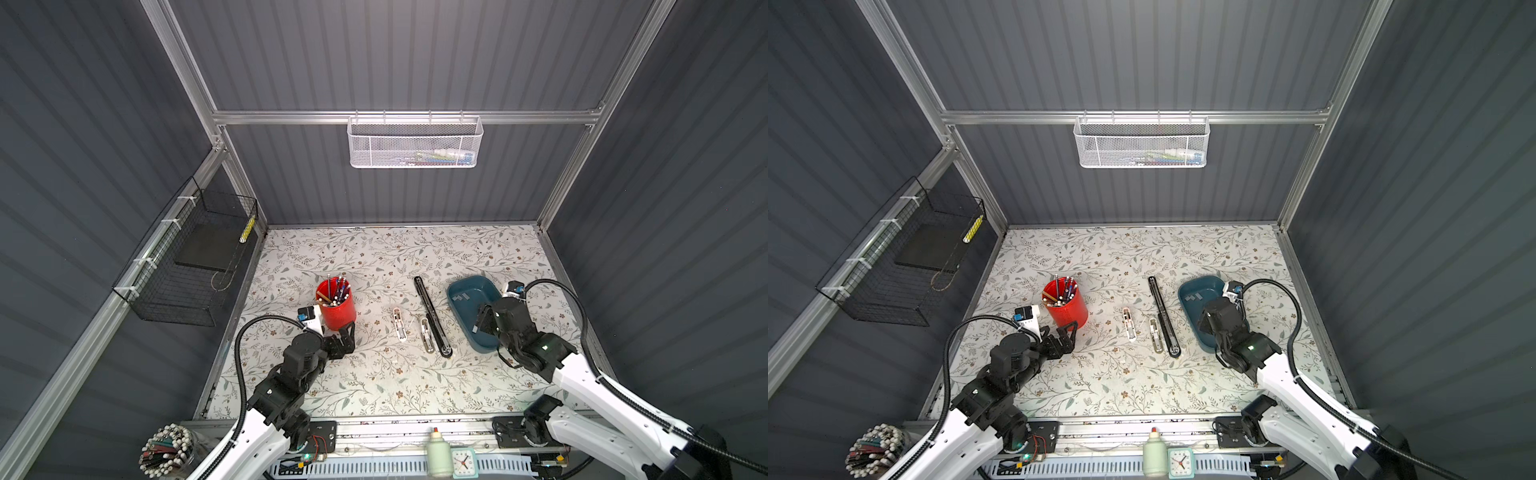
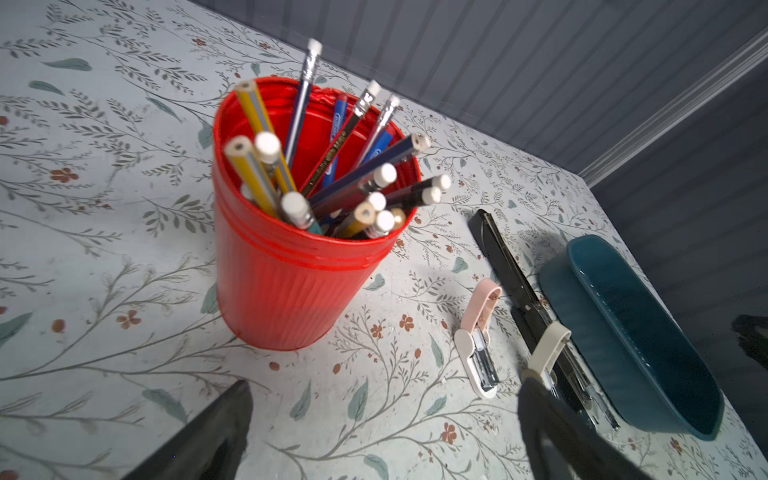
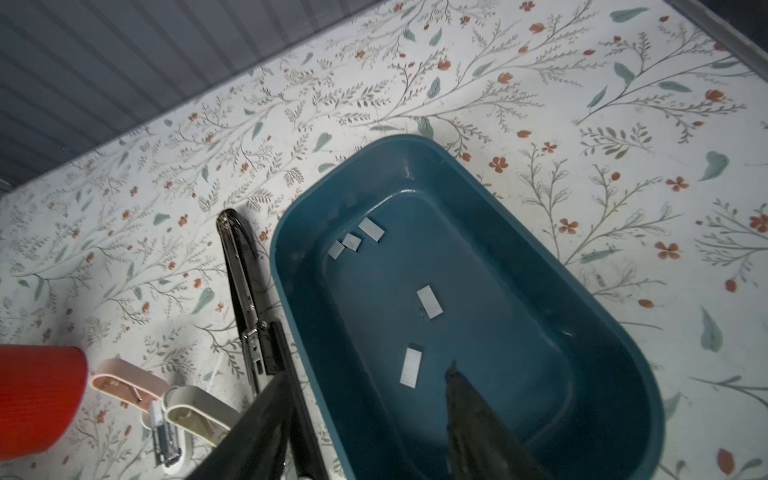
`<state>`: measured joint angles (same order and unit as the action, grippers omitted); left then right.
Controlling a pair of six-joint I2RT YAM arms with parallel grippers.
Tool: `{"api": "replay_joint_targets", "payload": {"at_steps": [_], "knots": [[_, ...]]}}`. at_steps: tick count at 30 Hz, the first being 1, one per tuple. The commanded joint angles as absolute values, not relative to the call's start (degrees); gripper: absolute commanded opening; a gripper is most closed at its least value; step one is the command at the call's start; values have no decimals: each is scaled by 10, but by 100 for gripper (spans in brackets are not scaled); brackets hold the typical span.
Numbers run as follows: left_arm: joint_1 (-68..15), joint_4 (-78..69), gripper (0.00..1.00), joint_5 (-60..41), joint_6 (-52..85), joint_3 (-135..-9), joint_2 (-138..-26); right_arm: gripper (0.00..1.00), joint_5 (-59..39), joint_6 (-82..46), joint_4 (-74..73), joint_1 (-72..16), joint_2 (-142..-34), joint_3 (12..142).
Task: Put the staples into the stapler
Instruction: 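Move the right gripper over the teal tray of staple strips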
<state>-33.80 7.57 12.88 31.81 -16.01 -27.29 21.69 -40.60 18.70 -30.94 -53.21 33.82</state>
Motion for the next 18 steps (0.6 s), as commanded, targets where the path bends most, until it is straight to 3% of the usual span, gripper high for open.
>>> {"api": "replay_joint_targets", "payload": {"at_steps": [1,6,18], "knots": [[-339,-55,100,85,284,-139,-303,45,170,-415,213,-288,-561,350],[-339,-140,100,78,256,-133,-350,29,116,-414,209,-265,-633,364],[-339,-113,100,146,215,-136,-307,22,31,-434,172,-277,-702,330]]}}
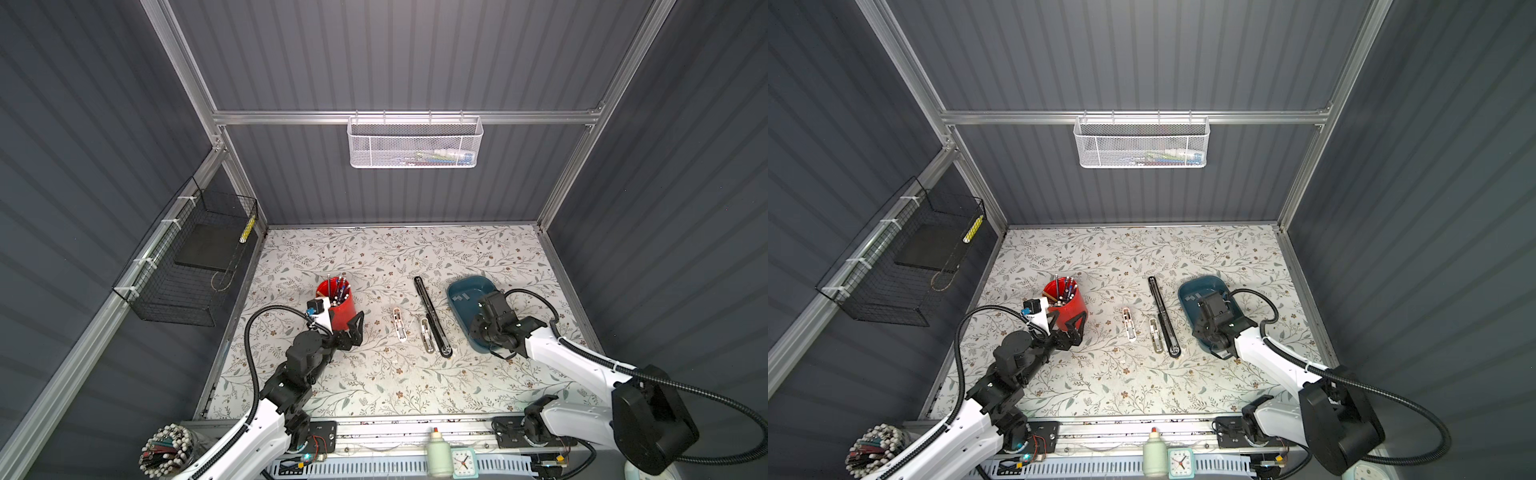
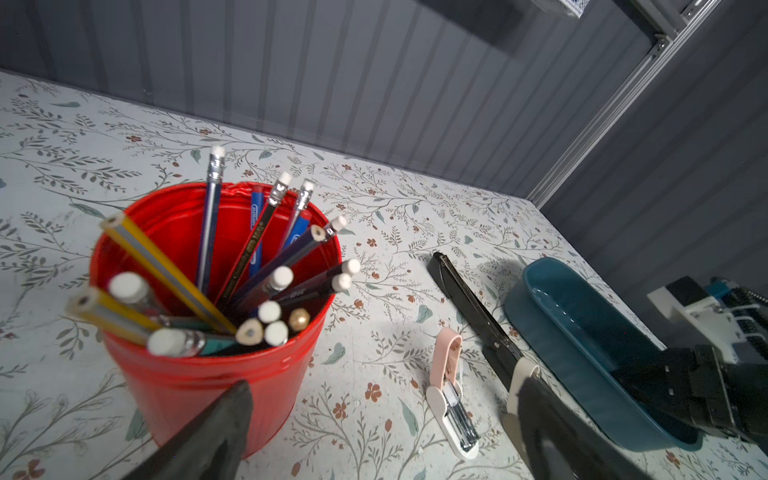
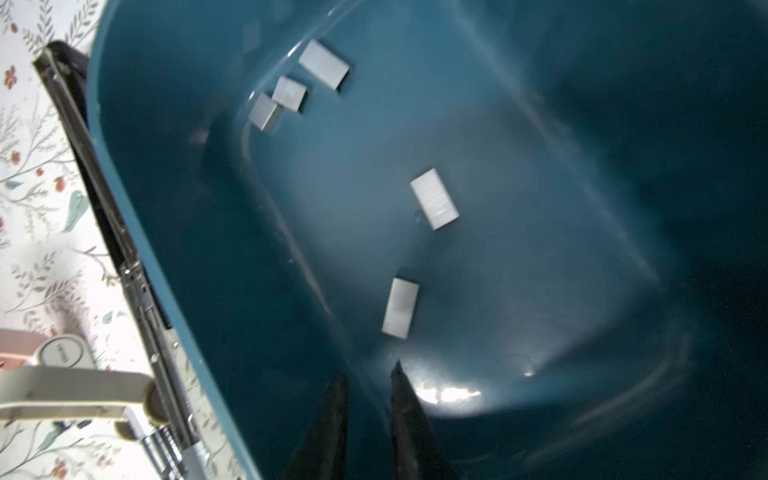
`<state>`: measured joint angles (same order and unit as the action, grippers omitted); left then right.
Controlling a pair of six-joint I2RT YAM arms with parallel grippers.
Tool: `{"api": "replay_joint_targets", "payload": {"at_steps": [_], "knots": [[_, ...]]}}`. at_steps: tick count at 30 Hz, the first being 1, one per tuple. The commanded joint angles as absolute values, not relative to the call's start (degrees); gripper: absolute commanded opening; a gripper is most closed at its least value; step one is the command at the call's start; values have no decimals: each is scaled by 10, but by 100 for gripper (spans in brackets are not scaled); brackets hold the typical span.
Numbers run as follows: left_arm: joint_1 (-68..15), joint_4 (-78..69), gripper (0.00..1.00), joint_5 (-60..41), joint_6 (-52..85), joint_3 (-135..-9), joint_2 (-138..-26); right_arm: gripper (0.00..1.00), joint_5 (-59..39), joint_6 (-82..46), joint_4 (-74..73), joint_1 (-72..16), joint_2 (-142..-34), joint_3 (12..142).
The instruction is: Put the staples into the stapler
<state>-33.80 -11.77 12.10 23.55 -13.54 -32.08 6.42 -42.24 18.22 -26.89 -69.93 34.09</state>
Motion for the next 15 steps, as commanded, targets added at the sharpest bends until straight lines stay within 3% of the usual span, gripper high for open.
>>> {"api": "replay_joint_targets", "payload": {"at_steps": [1,15], "knots": [[-339,-112,100,149,214,-133,-302,22,28,-437,169,-282,-702,329],[-339,-67,100,169,230,-126,-244,24,67,-454,184,-352,-739,377]]}}
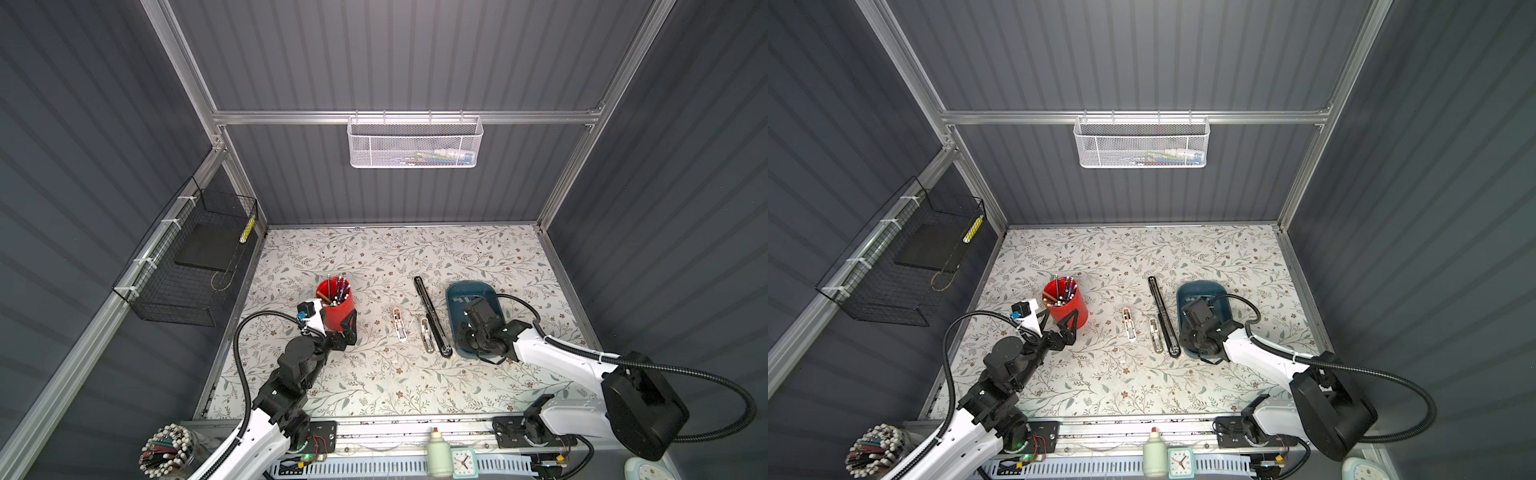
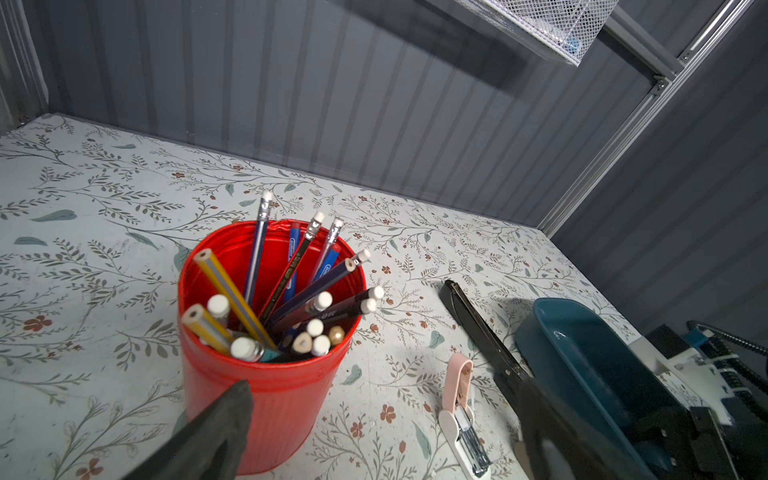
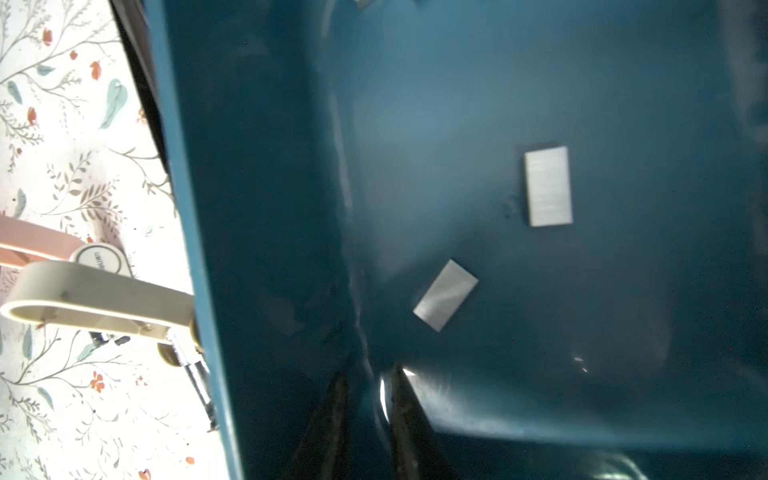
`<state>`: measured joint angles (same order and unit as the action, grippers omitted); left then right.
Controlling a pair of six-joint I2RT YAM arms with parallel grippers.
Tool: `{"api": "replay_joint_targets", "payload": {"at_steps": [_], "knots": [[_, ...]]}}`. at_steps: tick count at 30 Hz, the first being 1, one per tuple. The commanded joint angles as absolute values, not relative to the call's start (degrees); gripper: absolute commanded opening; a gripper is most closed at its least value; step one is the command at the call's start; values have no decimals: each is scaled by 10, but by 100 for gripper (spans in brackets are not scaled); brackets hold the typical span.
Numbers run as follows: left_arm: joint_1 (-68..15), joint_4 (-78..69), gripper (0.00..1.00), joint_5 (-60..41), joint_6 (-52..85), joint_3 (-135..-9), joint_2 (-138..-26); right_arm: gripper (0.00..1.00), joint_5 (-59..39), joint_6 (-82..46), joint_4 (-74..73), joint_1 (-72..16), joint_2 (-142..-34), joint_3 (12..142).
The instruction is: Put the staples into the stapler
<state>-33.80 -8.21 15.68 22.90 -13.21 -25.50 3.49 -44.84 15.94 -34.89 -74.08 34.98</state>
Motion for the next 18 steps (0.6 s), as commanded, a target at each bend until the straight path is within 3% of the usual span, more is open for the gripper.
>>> {"api": "replay_joint_targets", "payload": {"at_steps": [1,5,12,18], "knots": [[-339,-66,100,170,231,-127,-243,25,81,-452,194,-352,-734,384],[-339,-65,100,187,226,-132,-238,33,149,-436,244,-349,-717,413],[-339,-58,100,275,212,-128,-236,38,231,-377,226,-307,-772,464],[-339,-74,100,285,200,-123,-228,34,210,-310,199,-257,-878,529]]}}
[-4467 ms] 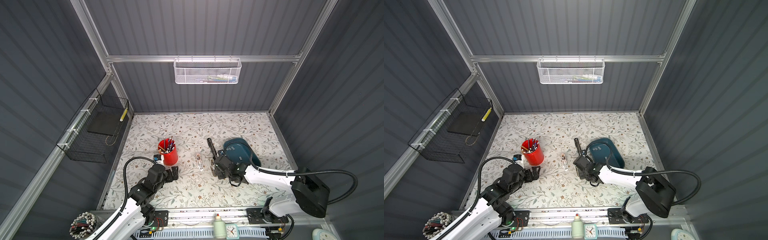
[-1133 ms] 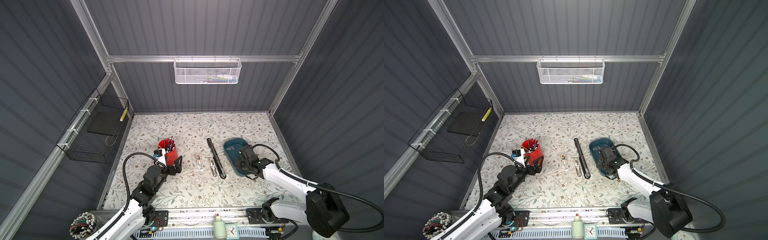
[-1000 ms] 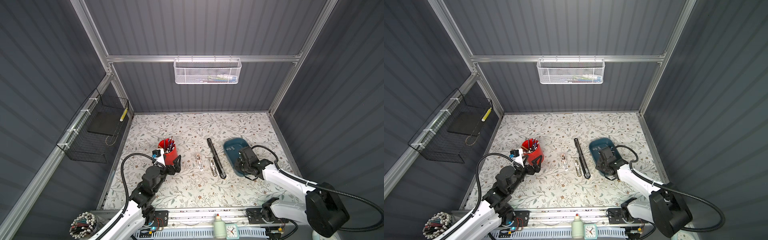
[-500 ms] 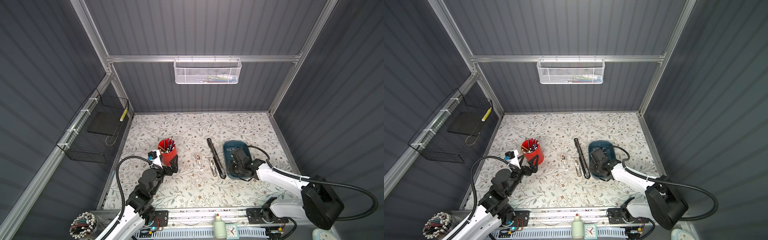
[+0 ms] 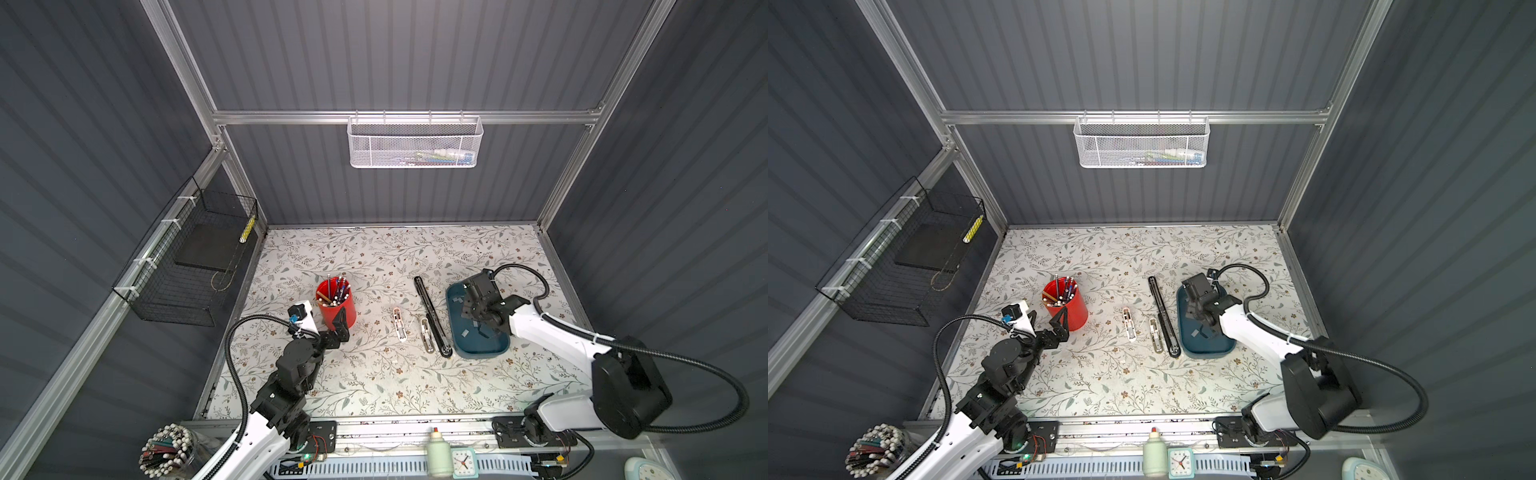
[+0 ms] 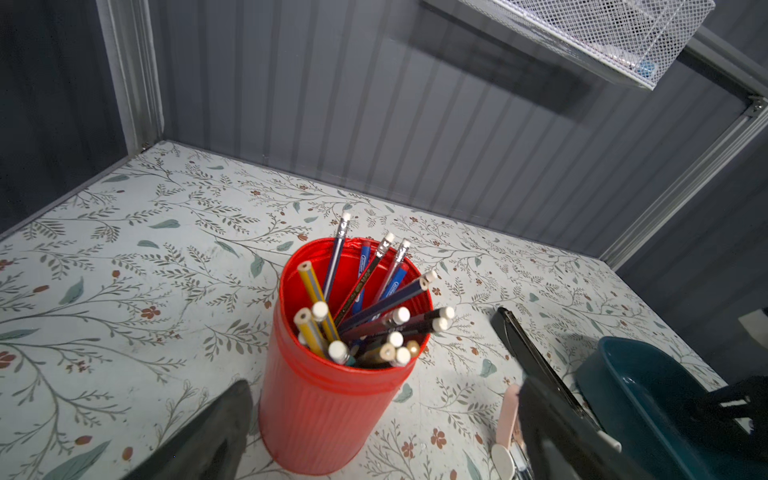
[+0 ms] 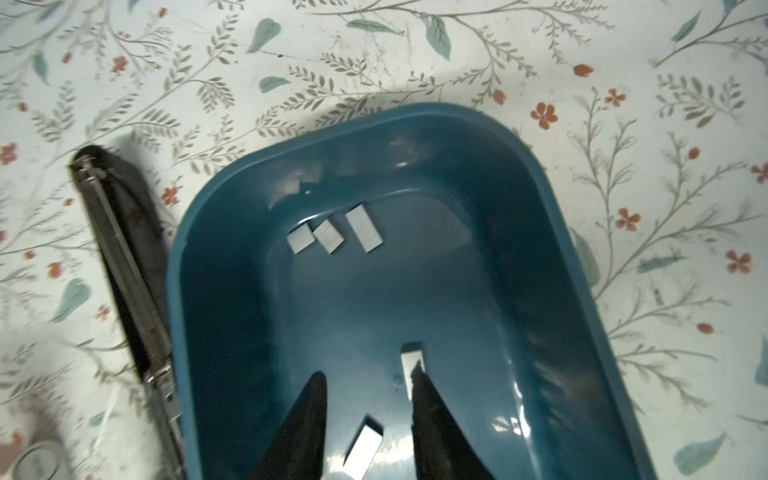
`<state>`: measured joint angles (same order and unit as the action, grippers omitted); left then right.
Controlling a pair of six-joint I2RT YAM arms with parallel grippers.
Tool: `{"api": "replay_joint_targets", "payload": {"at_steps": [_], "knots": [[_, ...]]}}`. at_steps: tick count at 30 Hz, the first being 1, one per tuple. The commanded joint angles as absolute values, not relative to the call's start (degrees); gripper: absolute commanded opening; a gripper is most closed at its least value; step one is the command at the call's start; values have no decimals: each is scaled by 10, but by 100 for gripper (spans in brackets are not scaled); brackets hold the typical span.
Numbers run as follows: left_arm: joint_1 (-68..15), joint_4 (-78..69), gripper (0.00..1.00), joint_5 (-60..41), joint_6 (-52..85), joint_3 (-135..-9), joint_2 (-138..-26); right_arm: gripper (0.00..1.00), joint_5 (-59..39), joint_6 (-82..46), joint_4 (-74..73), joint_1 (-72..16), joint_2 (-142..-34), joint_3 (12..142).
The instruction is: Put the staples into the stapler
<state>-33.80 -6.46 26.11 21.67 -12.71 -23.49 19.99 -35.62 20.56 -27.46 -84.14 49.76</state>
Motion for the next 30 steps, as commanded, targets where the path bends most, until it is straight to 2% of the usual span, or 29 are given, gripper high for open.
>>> {"api": "replay_joint_targets", "payload": {"at_steps": [1,9,15,22,30], "knots": [[-339,-75,100,285,199,-124,-230,35,207,-303,197,-252,-893,538],[-339,-48,100,300,203,-134,-248,35,150,-266,182,-214,-984,605],[-339,-4,100,304,211,-138,-217,37,140,-269,191,-207,-1034,638],[-339,16,100,309,214,-132,-183,38,140,-276,187,-203,-1057,644],[-339,-3,100,304,212,-133,-207,38,153,-291,196,-202,-1064,644]]}}
